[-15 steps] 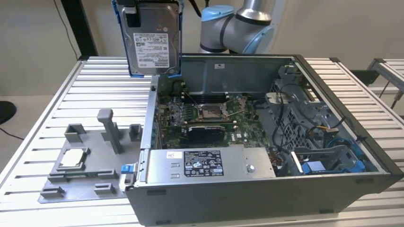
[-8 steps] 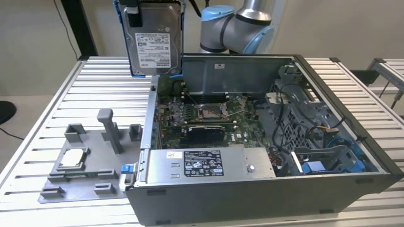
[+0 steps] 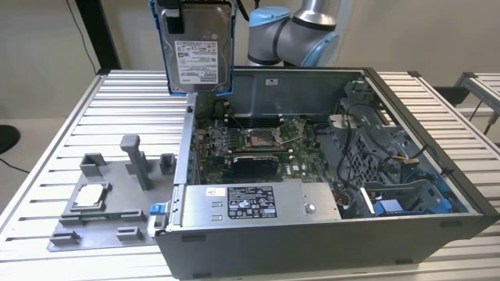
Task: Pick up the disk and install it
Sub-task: 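Pick up the disk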
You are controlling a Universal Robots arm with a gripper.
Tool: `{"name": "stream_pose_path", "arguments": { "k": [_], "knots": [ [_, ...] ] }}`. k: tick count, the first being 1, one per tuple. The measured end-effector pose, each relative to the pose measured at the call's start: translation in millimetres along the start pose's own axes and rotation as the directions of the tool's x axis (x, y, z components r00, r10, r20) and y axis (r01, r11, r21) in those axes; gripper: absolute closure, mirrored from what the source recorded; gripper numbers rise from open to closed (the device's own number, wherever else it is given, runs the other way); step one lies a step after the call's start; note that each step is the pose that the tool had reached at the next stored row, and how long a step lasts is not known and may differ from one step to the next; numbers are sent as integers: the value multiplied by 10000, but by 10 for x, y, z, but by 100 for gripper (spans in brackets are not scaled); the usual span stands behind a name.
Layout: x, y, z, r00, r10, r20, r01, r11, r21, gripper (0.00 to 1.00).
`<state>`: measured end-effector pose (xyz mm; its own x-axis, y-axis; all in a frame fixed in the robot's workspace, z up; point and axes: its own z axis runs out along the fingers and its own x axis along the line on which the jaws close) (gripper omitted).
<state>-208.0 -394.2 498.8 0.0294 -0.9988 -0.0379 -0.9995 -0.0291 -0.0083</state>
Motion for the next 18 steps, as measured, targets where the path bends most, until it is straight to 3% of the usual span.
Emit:
{"name": "stream_pose_path", "arguments": {
  "k": [6, 18],
  "knots": [
    [4, -145, 1, 10000, 0, 1, 0, 10000, 0, 100],
    [27, -549, 3, 10000, -1, 0, 1, 10000, -2, 100]
  ]
}}
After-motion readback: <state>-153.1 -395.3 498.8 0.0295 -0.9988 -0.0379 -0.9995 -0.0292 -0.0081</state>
